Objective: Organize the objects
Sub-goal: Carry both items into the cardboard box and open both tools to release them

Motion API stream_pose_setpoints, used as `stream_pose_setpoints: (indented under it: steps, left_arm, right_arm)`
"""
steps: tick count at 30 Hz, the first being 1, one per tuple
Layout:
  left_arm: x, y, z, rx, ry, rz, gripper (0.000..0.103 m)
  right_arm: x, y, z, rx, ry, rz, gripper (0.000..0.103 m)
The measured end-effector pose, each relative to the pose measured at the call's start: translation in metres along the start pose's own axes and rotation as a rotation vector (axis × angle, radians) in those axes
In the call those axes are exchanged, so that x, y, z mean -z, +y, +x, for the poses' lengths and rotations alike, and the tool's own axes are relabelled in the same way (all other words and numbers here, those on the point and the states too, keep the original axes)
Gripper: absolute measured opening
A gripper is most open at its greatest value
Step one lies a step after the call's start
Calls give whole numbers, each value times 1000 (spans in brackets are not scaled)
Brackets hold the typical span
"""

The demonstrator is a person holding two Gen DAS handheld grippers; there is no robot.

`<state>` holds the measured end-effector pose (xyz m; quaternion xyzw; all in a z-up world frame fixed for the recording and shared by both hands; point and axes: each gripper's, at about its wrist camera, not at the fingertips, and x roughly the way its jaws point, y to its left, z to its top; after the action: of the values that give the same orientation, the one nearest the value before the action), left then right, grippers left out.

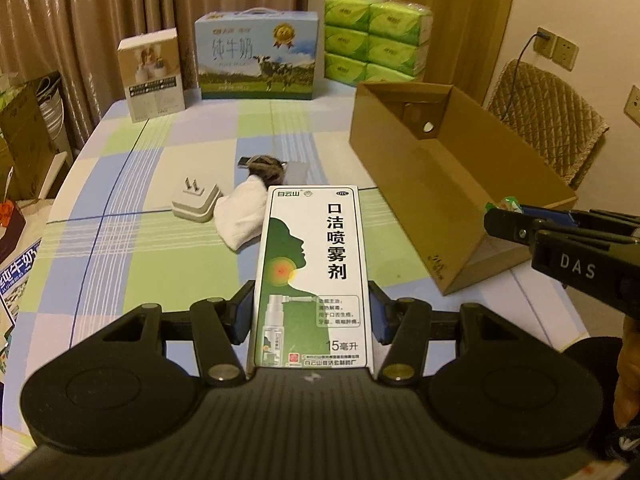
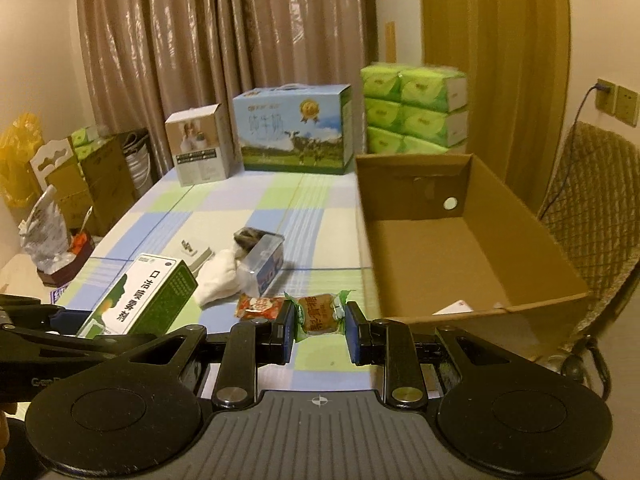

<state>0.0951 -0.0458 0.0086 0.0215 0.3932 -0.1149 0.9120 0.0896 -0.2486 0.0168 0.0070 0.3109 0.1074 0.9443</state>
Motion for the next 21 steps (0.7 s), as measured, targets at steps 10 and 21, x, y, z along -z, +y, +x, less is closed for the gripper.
stream_pose_setpoints:
  steps: [10, 21]
  left_arm:
    - [-6, -31, -17, 28, -22, 25, 50]
    - [-28, -70, -10, 94, -23, 48, 50]
  right_arm:
    - [-3, -30, -28, 39, -31, 32, 23]
    - [-7, -75, -41, 117, -41, 79, 23]
